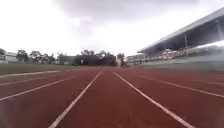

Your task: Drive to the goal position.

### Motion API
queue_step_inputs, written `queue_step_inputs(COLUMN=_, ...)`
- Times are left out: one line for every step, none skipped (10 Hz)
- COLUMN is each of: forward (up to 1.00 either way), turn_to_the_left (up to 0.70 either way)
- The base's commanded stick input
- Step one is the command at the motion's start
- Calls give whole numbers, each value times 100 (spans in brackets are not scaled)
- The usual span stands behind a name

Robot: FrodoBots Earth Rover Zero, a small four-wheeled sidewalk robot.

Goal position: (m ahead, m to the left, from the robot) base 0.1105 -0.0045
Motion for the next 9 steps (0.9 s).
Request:
queue_step_inputs(forward=45, turn_to_the_left=0)
queue_step_inputs(forward=45, turn_to_the_left=0)
queue_step_inputs(forward=45, turn_to_the_left=0)
queue_step_inputs(forward=45, turn_to_the_left=0)
queue_step_inputs(forward=45, turn_to_the_left=0)
queue_step_inputs(forward=45, turn_to_the_left=0)
queue_step_inputs(forward=45, turn_to_the_left=0)
queue_step_inputs(forward=45, turn_to_the_left=0)
queue_step_inputs(forward=45, turn_to_the_left=0)
